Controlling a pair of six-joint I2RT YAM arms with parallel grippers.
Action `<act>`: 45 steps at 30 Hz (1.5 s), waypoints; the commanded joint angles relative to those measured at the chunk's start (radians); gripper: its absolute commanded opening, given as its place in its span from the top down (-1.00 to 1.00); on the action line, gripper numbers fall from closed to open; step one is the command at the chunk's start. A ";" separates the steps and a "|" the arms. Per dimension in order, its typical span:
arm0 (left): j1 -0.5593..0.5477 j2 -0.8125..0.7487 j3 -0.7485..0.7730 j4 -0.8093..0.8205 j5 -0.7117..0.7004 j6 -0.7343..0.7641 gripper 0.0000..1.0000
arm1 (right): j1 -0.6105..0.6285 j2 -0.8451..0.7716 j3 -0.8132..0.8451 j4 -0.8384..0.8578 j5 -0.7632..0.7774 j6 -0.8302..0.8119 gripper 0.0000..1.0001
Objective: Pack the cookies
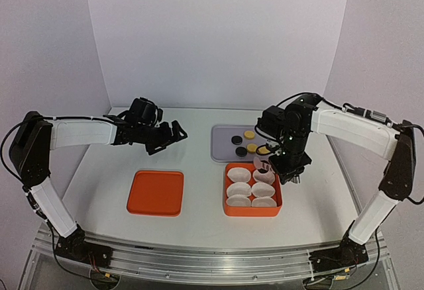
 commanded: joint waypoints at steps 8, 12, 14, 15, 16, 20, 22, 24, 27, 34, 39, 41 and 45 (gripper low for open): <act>0.005 -0.013 -0.006 0.030 0.010 0.002 -0.99 | 0.003 0.047 0.016 -0.385 0.039 -0.028 1.00; 0.005 -0.020 -0.011 0.030 0.006 0.002 -0.99 | 0.003 0.052 0.012 -0.385 0.044 -0.027 1.00; 0.005 -0.023 -0.011 0.028 0.004 0.002 -0.99 | 0.002 0.054 0.003 -0.385 0.047 -0.026 1.00; 0.005 -0.023 -0.012 0.028 0.002 0.002 -0.99 | 0.002 0.055 -0.001 -0.385 0.050 -0.025 1.00; 0.005 -0.024 -0.013 0.026 0.000 0.002 -0.99 | 0.002 0.056 -0.005 -0.385 0.055 -0.025 1.00; 0.005 -0.029 -0.013 0.029 0.000 0.003 -0.99 | 0.002 0.065 -0.009 -0.385 0.051 -0.026 1.00; 0.005 -0.031 -0.014 0.030 0.000 0.005 -0.99 | 0.003 0.069 -0.015 -0.386 0.059 -0.026 1.00; 0.005 -0.036 -0.017 0.028 -0.002 0.006 -0.99 | 0.002 0.072 -0.020 -0.387 0.057 -0.025 1.00; 0.005 -0.044 -0.025 0.027 -0.008 0.007 -0.99 | 0.002 0.075 -0.025 -0.385 0.055 -0.024 1.00; 0.005 -0.061 -0.044 0.024 -0.024 0.004 -0.99 | 0.002 0.079 -0.029 -0.380 0.050 -0.027 0.99; 0.005 -0.068 -0.051 0.023 -0.029 0.002 -0.99 | 0.002 0.087 -0.030 -0.373 0.044 -0.031 0.96; 0.005 -0.072 -0.051 0.021 -0.032 0.003 -0.99 | 0.003 0.088 -0.030 -0.371 0.039 -0.032 0.94; 0.005 -0.081 -0.056 0.018 -0.038 0.005 -0.99 | 0.003 0.090 -0.027 -0.368 0.039 -0.032 0.88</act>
